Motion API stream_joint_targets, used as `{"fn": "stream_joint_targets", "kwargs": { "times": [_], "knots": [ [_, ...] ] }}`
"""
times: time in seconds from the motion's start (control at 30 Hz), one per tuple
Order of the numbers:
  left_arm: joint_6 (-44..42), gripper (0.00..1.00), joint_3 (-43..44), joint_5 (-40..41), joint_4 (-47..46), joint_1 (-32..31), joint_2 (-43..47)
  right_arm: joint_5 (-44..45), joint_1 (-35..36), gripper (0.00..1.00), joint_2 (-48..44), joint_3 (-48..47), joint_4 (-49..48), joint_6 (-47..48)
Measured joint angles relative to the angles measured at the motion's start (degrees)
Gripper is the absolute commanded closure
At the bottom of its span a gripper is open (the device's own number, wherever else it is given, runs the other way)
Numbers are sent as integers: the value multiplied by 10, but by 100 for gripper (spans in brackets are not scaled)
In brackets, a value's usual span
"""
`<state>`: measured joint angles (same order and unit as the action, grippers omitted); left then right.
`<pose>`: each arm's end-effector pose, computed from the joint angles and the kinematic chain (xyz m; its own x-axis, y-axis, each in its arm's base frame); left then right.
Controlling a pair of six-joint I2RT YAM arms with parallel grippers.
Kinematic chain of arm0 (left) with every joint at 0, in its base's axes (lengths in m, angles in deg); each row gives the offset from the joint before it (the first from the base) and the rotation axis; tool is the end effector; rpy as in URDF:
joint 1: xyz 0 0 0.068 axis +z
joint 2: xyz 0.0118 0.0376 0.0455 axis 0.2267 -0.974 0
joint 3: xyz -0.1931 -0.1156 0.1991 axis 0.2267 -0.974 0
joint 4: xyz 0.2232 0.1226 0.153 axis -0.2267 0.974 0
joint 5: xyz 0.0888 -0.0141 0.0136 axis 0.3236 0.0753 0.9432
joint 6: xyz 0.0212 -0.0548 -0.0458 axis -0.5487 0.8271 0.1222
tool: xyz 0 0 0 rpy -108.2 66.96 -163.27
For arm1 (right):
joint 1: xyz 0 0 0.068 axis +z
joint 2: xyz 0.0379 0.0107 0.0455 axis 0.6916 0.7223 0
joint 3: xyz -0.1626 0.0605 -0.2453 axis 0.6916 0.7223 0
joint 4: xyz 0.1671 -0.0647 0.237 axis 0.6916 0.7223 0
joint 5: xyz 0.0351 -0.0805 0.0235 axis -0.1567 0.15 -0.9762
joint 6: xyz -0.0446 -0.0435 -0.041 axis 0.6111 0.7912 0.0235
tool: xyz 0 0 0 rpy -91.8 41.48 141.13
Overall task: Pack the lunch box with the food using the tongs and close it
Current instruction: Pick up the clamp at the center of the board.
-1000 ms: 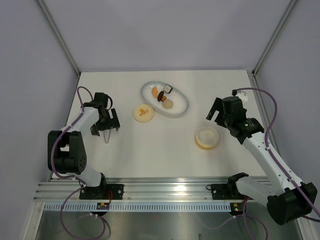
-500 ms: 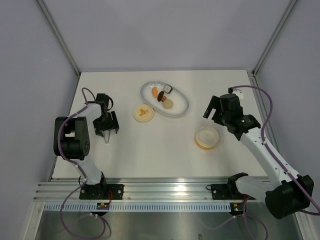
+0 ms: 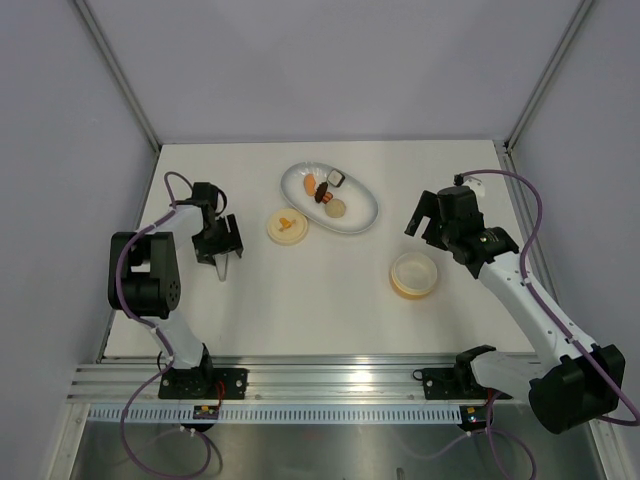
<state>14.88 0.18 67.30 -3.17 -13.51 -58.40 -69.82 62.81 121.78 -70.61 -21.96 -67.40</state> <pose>0.3731 -0.0038 0.1409 -0.9163 -0.3147 -0.2477 -0.2979 0.9489 -0.1039 0.2736 0.0787 0.3081 -0.6137 0.3222 -0.7208 0.2021 0.9466 0.2511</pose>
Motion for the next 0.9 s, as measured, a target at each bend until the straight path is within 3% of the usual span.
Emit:
{"fn": "stream_joint_targets", "kwargs": {
  "times": [0.17, 0.33, 0.43, 0.6, 0.63, 0.73, 0.77, 0.9],
  "knots": [
    [-7, 23, 6, 16, 4, -1, -5, -1, 0, 1, 0, 0, 0, -5],
    [-16, 32, 18, 40, 9, -1, -18, -2, 0, 1, 0, 0, 0, -7],
    [-19, 48, 18, 48, 9, -1, -20, -2, 0, 1, 0, 0, 0, -8],
    [-24, 57, 18, 48, 7, -1, -20, -2, 0, 0, 0, 0, 0, -9],
    [-24, 63, 18, 48, 6, -1, -20, -2, 0, 0, 0, 0, 0, -9],
    [-24, 66, 18, 45, 4, -1, -20, -2, 0, 1, 0, 0, 0, -9],
    [-25, 74, 18, 44, 4, -1, -20, -2, 0, 1, 0, 0, 0, -9],
    [-28, 88, 18, 28, -1, -1, -18, -2, 0, 1, 0, 0, 0, -8]
  ]
}}
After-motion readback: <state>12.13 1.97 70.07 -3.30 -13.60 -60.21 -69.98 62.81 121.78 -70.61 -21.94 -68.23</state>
